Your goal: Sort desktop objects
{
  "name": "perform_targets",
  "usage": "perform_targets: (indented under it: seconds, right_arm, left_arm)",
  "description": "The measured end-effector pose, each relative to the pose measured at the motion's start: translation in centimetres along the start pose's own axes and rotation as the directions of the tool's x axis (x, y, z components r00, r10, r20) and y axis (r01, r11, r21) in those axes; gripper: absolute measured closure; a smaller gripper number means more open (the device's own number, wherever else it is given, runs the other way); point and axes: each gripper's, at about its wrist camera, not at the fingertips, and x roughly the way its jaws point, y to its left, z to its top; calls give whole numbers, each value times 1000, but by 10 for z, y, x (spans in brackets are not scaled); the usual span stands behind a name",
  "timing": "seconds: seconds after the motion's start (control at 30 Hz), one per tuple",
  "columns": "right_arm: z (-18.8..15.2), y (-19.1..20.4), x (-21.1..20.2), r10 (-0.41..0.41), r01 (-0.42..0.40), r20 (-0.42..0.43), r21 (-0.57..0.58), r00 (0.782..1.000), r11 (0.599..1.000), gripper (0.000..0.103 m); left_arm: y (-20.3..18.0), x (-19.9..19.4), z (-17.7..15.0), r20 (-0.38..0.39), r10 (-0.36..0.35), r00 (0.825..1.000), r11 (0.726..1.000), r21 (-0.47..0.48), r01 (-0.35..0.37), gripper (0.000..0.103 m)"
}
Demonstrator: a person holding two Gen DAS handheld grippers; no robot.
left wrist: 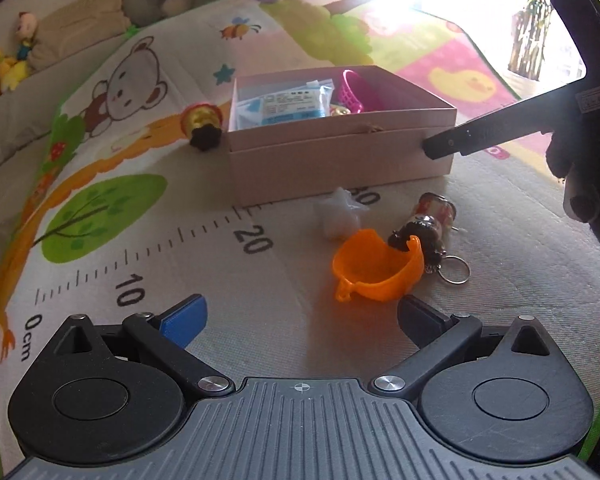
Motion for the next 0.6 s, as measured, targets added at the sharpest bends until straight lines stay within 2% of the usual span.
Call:
perform_targets:
  seconds: [0.13,0.2,0.23,0.27,0.33,0.4,0.53,0.6]
  right_arm:
    - [-1,-11,6,-151,151,33,4,988,989,36]
    - [-4,-18,-3,-80,79,42,34,996,996,36]
    - [-7,-19,-14,14,-16,51,39,999,999,33]
    - [-10,-16,-22,82,-83,49,22,995,996,30]
    - [-19,-2,-35,187,-186,35,-32,982,982,16]
    - [-27,14,-40,264,-263,3,-79,964,962,16]
    - [-36,45,-28,270,-274,-46,-130,962,953,16]
    - [-35,50,-19,269,-274,-55,-112,962,955,16]
  left_arm:
    - [8,0,0,4,60,998,998,-6,-60,0]
    - [14,1,0,-1,71,997,997,-20,-71,0]
    - [17,1,0,-2,69,998,997,-24,-69,0]
    - [19,0,0,-3,60,998,998,-27,-60,0]
    - [21,-1,-1,-6,15,1000,1000,-23,-15,0]
    - [19,-3,-2,-6,-25,1000,1000,-15,25,0]
    - [11,-5,-3,-14,-42,999,999,-4,42,0]
    - [8,-5,-4,-24,-29,999,1000,-7,29,0]
